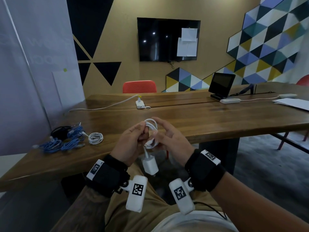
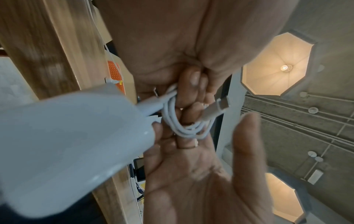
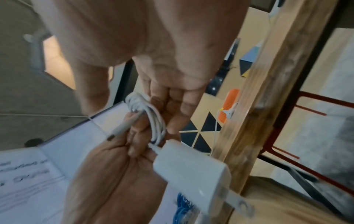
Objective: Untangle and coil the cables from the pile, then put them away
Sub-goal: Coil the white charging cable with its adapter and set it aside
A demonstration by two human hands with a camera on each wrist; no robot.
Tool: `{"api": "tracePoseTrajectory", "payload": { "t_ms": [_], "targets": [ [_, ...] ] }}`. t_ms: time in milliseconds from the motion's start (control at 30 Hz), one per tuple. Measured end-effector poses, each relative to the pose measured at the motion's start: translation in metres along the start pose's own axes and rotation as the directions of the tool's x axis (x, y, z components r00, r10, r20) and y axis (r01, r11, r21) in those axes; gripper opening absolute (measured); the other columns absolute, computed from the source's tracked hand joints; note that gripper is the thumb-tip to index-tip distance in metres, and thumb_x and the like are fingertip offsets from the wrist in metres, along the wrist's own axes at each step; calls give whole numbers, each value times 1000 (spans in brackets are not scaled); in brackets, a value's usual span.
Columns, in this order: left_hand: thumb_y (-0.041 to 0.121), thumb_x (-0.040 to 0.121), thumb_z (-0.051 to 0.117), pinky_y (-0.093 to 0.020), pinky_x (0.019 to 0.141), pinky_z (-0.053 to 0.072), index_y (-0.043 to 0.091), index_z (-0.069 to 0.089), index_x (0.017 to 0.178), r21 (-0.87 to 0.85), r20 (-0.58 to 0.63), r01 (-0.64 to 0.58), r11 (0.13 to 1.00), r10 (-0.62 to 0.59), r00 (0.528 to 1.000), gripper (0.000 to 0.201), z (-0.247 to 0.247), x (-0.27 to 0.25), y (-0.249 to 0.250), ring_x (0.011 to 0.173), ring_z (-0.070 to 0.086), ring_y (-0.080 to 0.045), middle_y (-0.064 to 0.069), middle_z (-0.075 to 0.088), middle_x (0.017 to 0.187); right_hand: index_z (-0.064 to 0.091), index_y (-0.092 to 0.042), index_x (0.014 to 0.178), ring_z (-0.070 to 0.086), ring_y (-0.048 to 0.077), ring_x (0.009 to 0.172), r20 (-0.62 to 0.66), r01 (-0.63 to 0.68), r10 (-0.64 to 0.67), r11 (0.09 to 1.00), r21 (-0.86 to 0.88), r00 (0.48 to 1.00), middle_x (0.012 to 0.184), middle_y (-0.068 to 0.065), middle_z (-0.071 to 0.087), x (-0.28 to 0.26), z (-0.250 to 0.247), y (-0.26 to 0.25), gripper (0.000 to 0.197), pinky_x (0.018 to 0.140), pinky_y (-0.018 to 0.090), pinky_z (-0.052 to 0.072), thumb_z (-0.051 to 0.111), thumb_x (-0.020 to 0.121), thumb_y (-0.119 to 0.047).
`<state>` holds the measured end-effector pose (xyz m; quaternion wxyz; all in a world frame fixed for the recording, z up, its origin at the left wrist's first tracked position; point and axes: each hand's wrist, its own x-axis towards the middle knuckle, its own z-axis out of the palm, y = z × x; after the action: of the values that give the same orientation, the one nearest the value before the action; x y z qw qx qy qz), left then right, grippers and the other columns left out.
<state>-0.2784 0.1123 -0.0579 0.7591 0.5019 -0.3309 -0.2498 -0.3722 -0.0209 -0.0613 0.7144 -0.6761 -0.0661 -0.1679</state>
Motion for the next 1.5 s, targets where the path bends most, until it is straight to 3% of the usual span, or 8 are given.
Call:
{"api": "tracePoseTrajectory", "payload": {
  "t_ms": [100, 300, 433, 567, 833, 1133, 1300, 1500],
  "targets": [
    [28, 104, 39, -27, 55, 48, 11, 51, 77, -15, -17, -20, 1000, 19, 1000, 35, 2, -1, 2, 55, 48, -16, 1, 41, 57, 35, -24, 148, 68, 26, 98, 111, 66, -51, 988, -142, 993, 99, 7, 72, -1, -1, -1, 83, 98, 44, 54, 78, 81, 0],
    [19, 103, 38, -27, 64, 46, 3, 67, 103, 52, 42, -36, 998, 34, 999, 33, 9, -3, 0, 66, 56, -15, -11, 60, 76, 57, -14, 116, 71, 30, 82, -159, 114, -127, 989, -90, 979, 97, 22, 74, 0, 8, -1, 31, 81, 49, 60, 71, 90, -22],
    [13, 101, 42, -22, 59, 43, 0, 59, 107, 141, 102, -86, 986, 72, 992, 22, 12, -4, -3, 57, 51, -10, -8, 55, 70, 64, -13, 100, 66, 35, 69, -245, 121, -161, 978, -171, 956, 84, 29, 69, 3, 4, 6, 34, 73, 61, 57, 66, 91, -46],
    [19, 97, 50, -16, 58, 47, -5, 57, 114, 203, 125, -127, 971, 103, 987, 30, 7, -4, -7, 60, 57, -6, -8, 61, 76, 66, -12, 94, 71, 34, 78, -259, 142, -209, 956, -257, 943, 86, 18, 72, 3, 3, 7, 26, 74, 56, 60, 64, 95, -38],
    [6, 91, 63, -33, 78, 51, 3, 59, 119, 318, 172, -121, 940, 68, 983, 28, -3, 0, -10, 90, 66, -22, -9, 70, 96, 70, -17, 87, 70, 20, 76, -288, 161, -306, 887, -433, 908, 83, 8, 68, 4, -1, 3, 14, 69, 49, 61, 71, 90, -30],
    [22, 91, 59, -19, 48, 33, 3, 61, 100, 136, 81, -43, 990, 33, 996, 21, -6, 2, -13, 48, 36, -6, 6, 47, 56, 73, -24, 108, 64, 12, 86, -58, 339, -547, 595, -728, 835, 92, -8, 65, 1, -10, 6, 17, 71, 35, 57, 65, 95, -33],
    [9, 97, 50, -16, 48, 39, 2, 58, 98, 180, 144, -47, 983, 21, 989, 10, -1, -2, -9, 46, 46, -2, 7, 56, 56, 71, -19, 118, 69, 13, 99, -131, 101, -178, 885, -455, 975, 106, -1, 74, 5, -12, -3, 24, 92, 43, 57, 61, 98, -27],
    [14, 100, 47, -13, 48, 41, 10, 61, 90, 170, 210, -5, 985, -32, 977, 17, 4, -4, -11, 48, 51, -1, 9, 58, 58, 66, -10, 102, 65, 17, 87, -114, 123, -187, 899, -420, 976, 98, 12, 70, 6, -18, -4, 11, 82, 36, 56, 58, 99, -16]
  ]
}}
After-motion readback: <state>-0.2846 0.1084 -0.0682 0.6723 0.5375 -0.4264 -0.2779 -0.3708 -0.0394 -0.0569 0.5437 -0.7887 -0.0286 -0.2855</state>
